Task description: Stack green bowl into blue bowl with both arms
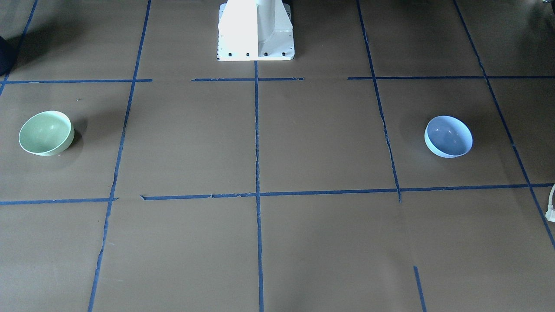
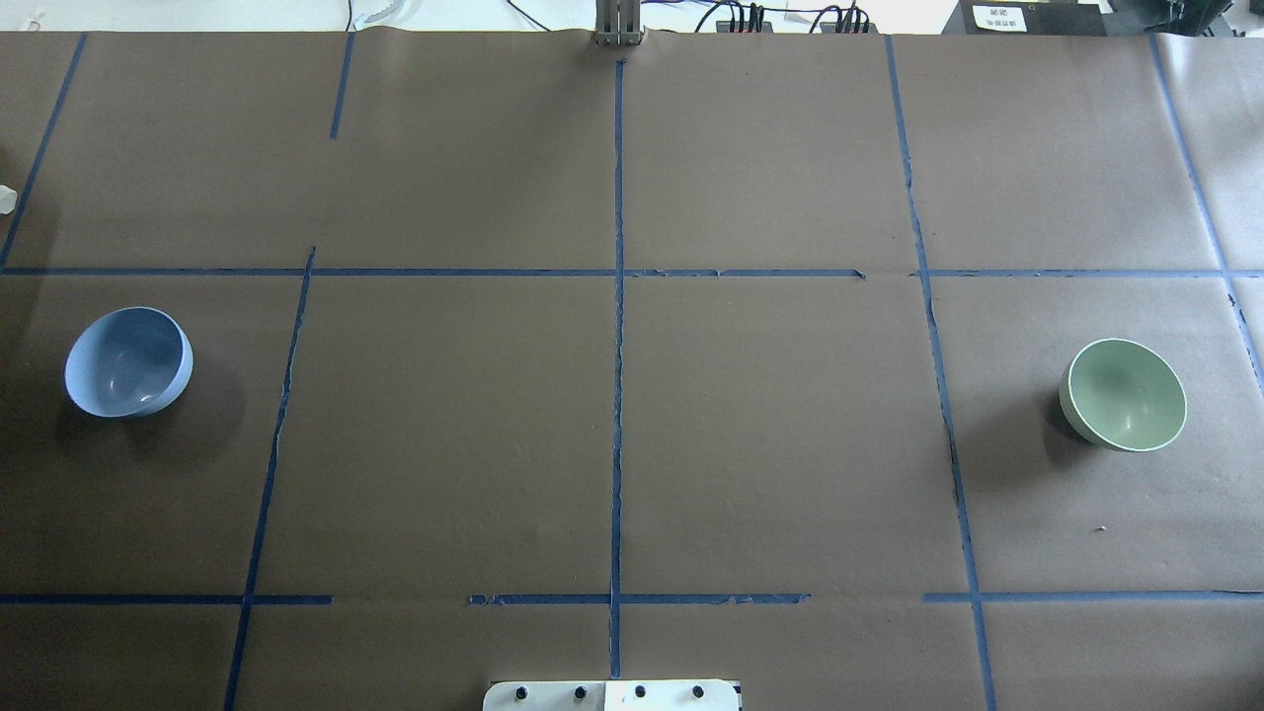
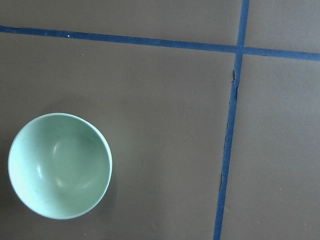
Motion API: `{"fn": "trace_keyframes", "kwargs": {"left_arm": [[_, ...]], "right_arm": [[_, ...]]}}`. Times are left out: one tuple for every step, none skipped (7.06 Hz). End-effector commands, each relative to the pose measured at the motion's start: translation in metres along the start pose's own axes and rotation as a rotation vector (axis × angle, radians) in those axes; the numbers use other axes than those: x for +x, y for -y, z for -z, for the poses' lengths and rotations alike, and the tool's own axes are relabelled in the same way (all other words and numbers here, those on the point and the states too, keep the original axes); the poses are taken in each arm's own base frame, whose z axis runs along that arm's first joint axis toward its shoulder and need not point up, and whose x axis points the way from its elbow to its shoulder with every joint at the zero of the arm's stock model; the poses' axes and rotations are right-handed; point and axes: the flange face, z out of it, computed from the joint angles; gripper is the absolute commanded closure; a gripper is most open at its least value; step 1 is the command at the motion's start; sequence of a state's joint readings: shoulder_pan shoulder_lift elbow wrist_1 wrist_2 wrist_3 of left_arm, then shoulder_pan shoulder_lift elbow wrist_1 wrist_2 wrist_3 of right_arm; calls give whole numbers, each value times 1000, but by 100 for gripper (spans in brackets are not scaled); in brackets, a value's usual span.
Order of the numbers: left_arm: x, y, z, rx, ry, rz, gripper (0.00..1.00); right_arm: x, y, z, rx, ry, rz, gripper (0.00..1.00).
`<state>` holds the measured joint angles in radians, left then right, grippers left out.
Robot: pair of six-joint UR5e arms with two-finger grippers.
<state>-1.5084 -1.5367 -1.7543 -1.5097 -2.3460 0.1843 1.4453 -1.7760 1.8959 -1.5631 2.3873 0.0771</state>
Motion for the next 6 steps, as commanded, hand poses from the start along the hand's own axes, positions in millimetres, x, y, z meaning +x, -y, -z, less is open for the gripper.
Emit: {"fn": "trace_keyframes", "kwargs": {"left_arm": [[0,-2,-8,-14,-3,1,0],[25,6,-18,-30,-13,54,0],[65,21,-49,-44,-21,134,0],[75,25,-68,-38,-33,243,0],[95,29,-79,-24,-48,278,0],[115,30,-101,-41,-55,267,0]], "right_arm": [[-1,1,0,0,4,-5,0],[-2,1,0,0,4,-6,0],[-1,1,0,-2,4,-9,0],[-1,1,0,-1,4,-10,0],[-1,1,0,-1,4,-7,0],[-2,1,-1,-2,4,-4,0]]}}
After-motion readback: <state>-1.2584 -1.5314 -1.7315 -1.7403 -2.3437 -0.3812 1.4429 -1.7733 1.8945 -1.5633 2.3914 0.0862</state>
